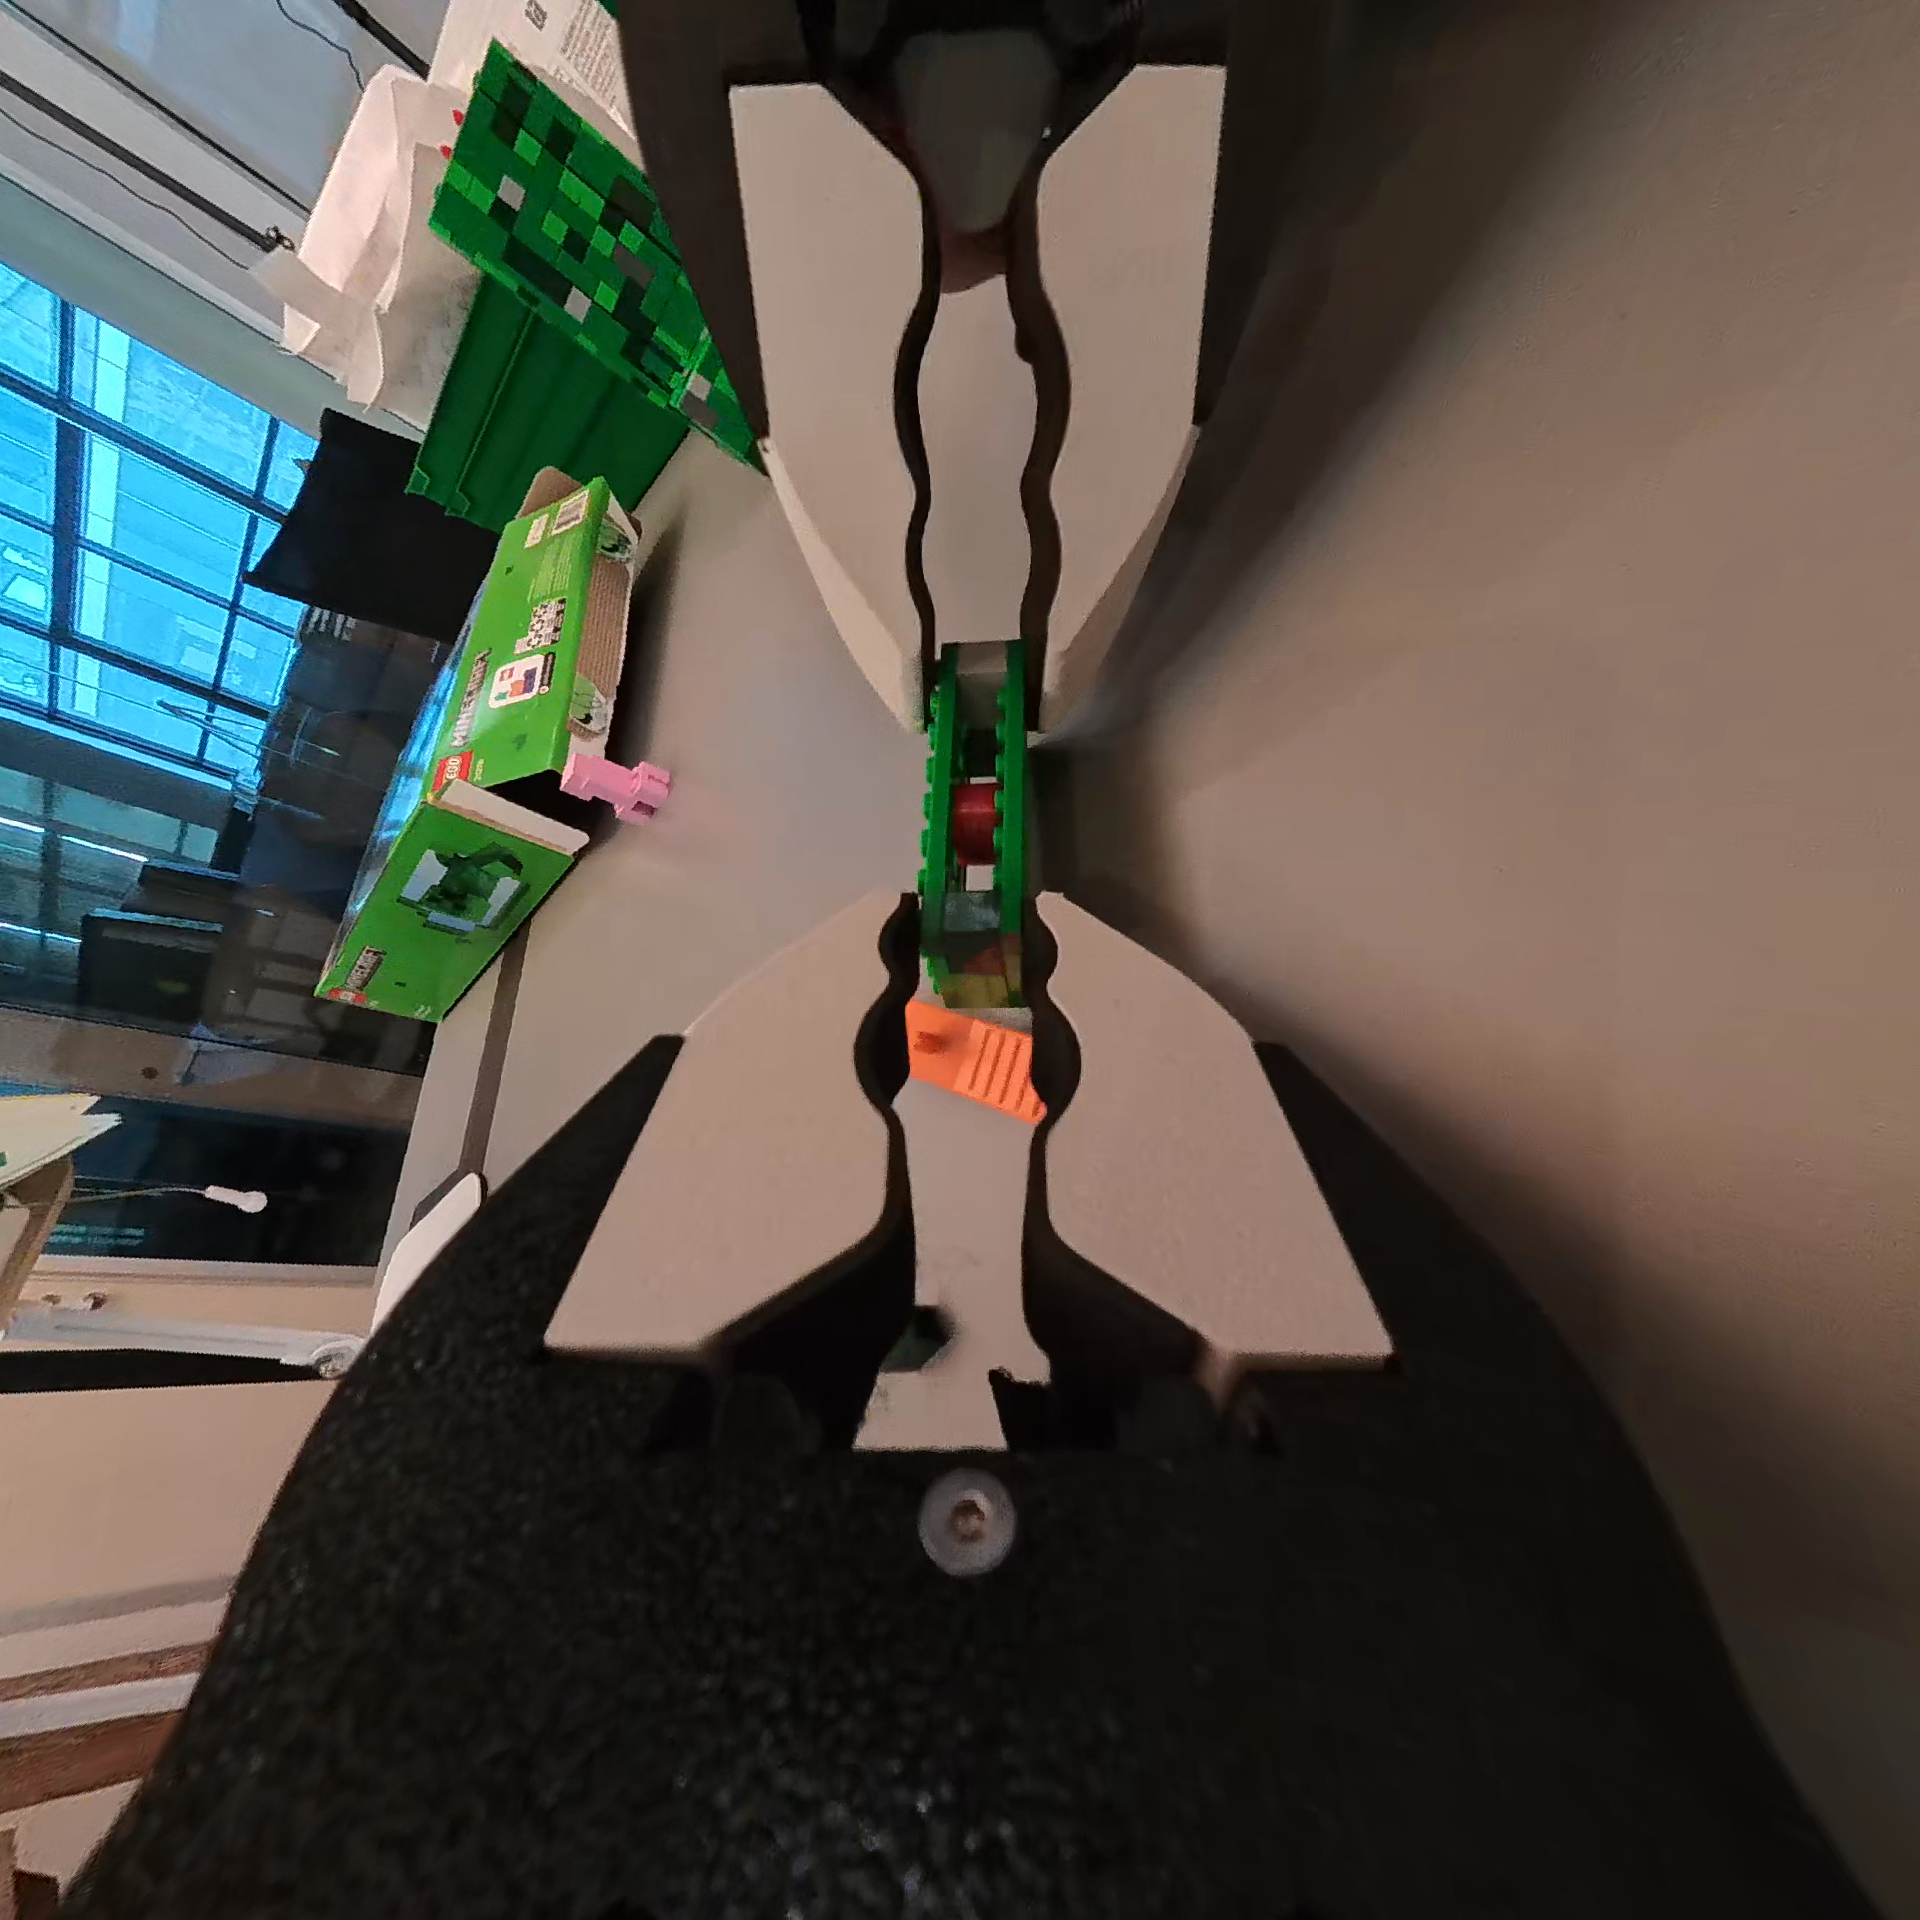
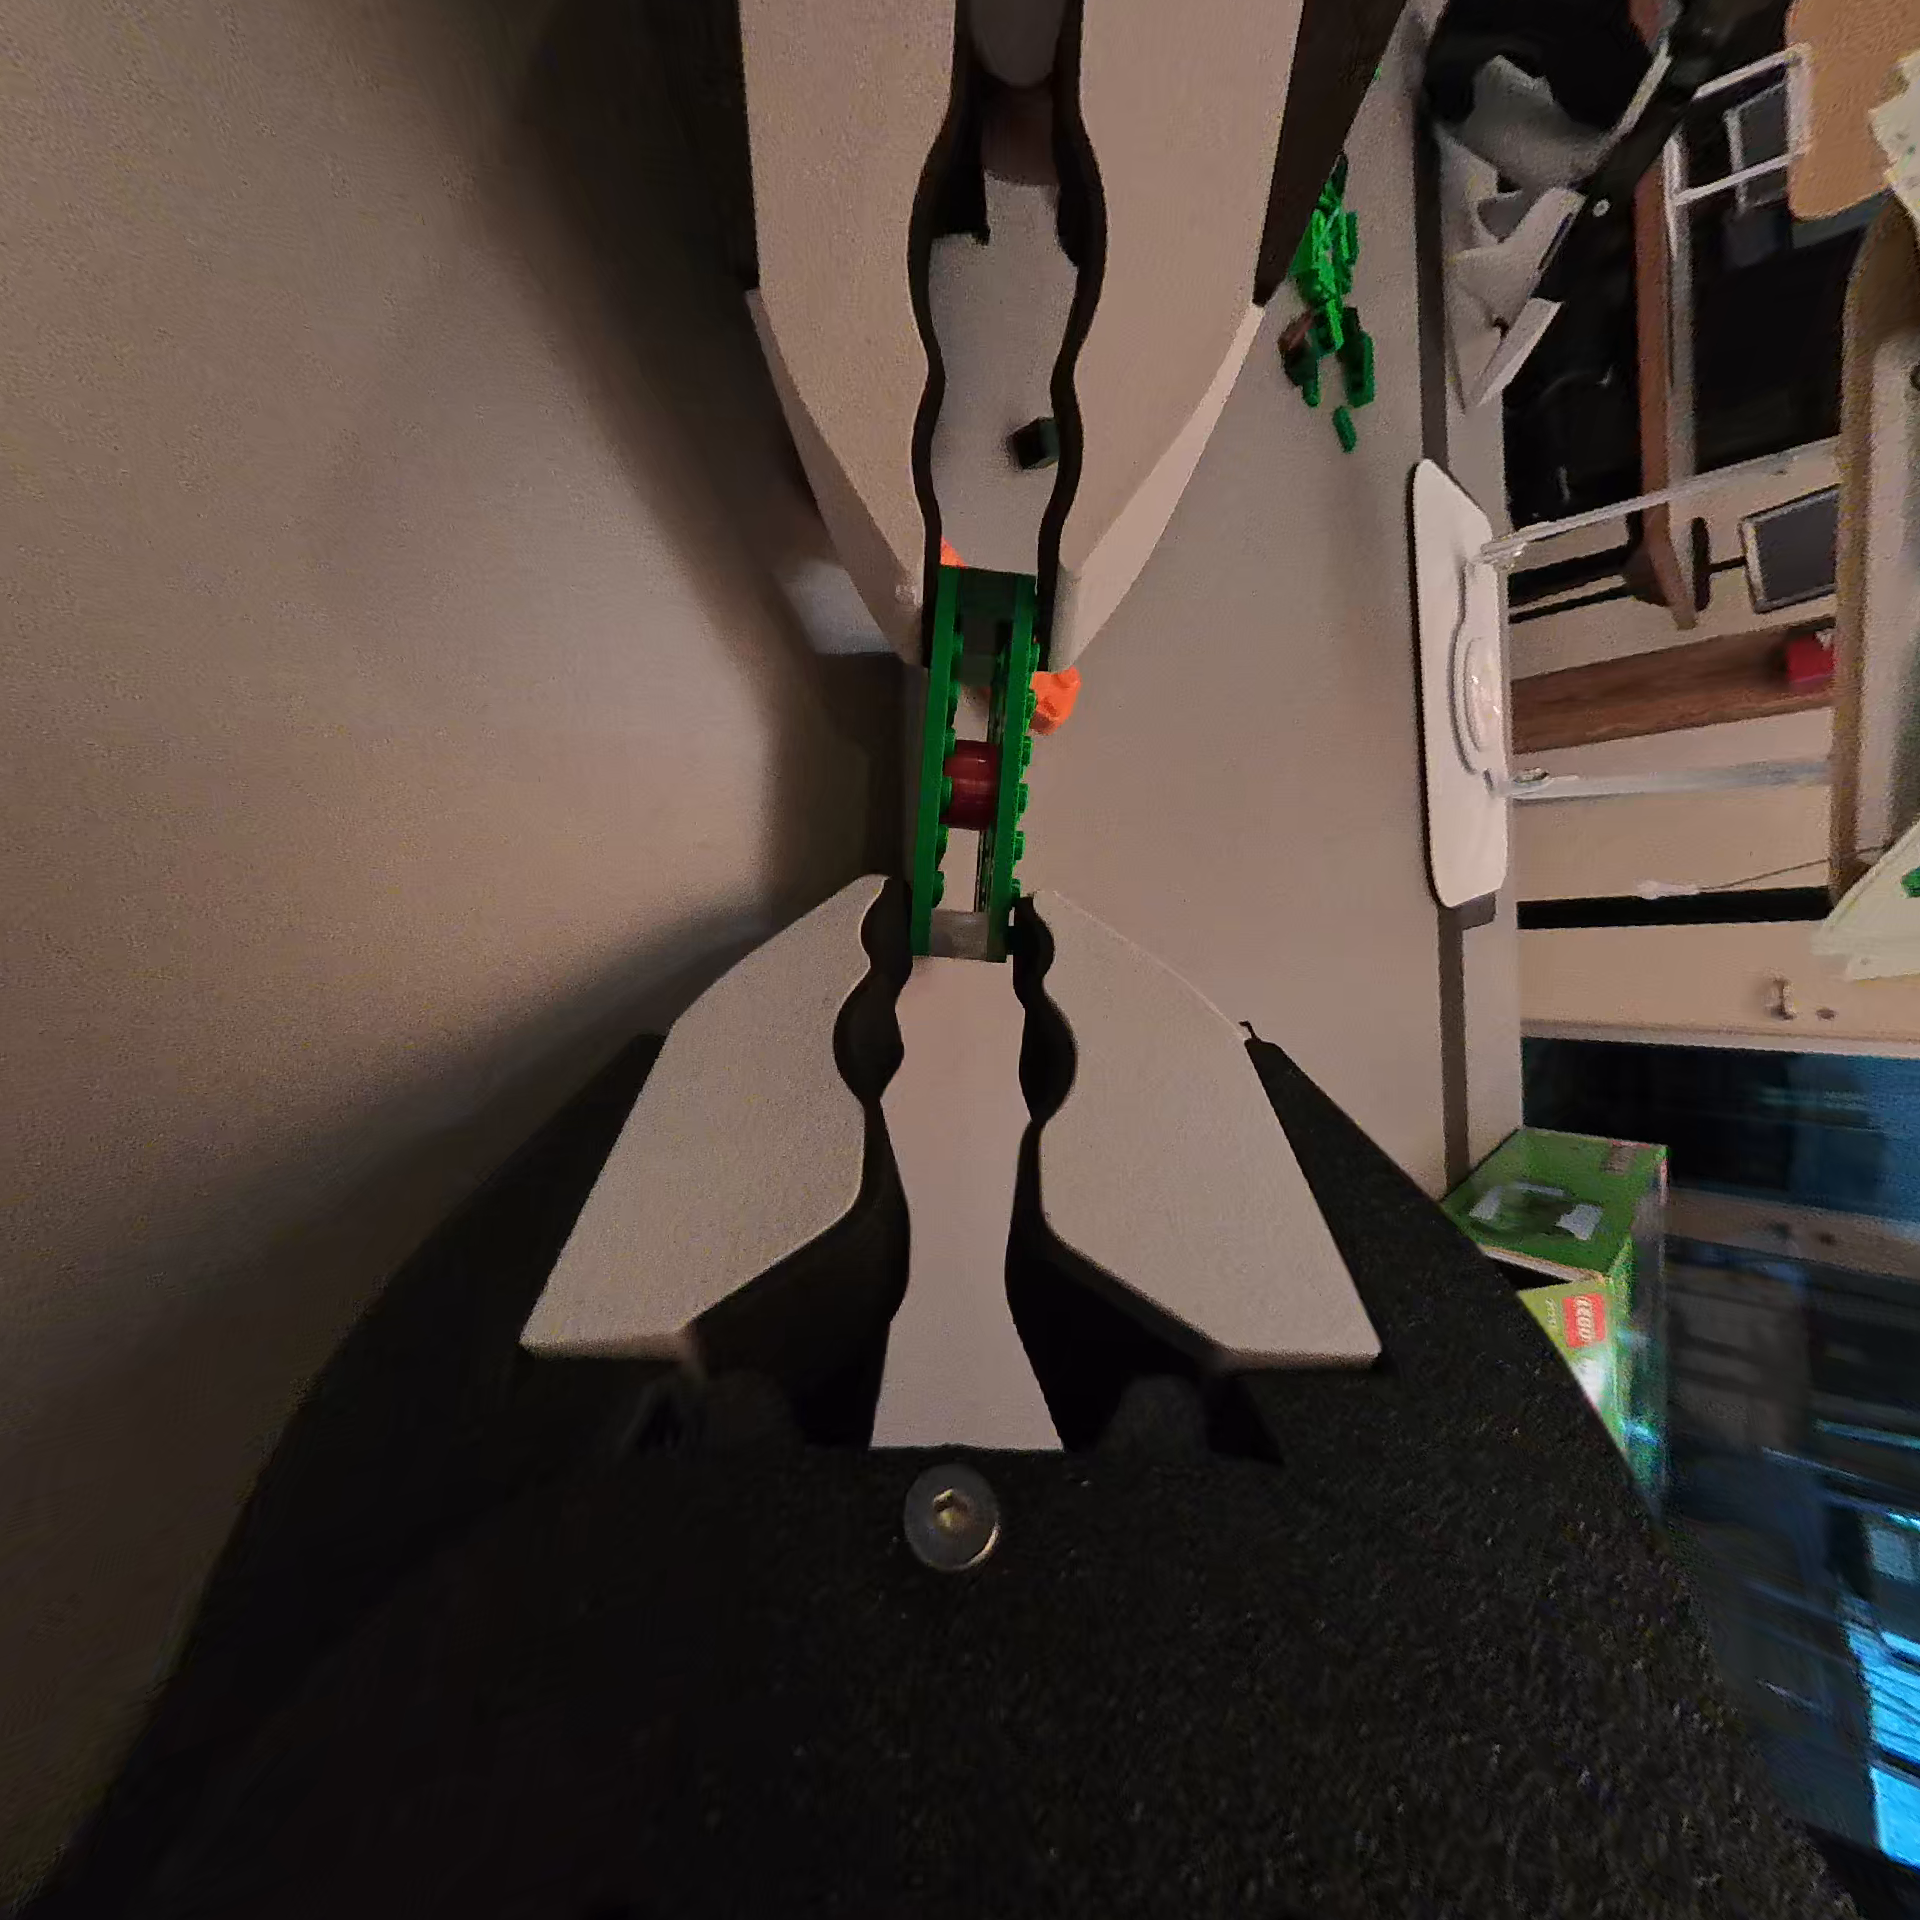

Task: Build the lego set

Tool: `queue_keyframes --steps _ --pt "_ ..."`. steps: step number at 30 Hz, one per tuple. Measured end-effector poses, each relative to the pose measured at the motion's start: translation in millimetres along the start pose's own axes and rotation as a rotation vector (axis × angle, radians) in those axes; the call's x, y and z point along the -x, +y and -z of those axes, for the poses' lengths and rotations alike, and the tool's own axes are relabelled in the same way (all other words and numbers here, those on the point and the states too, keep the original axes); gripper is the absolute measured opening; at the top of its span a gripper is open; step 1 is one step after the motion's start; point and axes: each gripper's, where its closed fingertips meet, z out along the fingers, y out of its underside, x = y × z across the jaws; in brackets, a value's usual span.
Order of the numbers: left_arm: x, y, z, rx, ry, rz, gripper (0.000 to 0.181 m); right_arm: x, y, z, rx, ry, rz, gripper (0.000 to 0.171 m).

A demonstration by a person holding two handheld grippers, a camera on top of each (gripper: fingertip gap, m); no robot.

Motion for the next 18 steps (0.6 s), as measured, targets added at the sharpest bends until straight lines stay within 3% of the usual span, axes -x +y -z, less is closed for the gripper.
queue_keyframes --steps 3,5,10,13,15,18 --pt "2.0 -0.4 -0.9 -0.009 -0.033 0.004 0.019 -1.7 0.9 0.1 -0.008 0.01 -0.012 0.019" --pt "14.1 3.3 -0.5 0.026 -0.14 -0.028 0.035 -12.5 9.4 -0.5 0.022 0.098 0.03 0.019" --pt "50.4 19.0 11.4 0.108 -0.365 0.04 0.031 -34.0 51.6 -13.5 0.212 0.2 0.134 0.019" --pt "66.6 27.9 19.4 0.123 -0.445 0.155 0.032 -40.3 57.8 -10.4 0.217 0.179 0.073 0.037" --pt "74.7 32.1 24.3 0.111 -0.479 0.236 0.031 -38.6 58.4 -0.6 0.158 0.124 -0.006 0.051" --pt "79.1 34.8 25.6 0.082 -0.478 0.337 0.029 -30.6 44.4 14.1 -0.098 -0.052 -0.235 0.05"
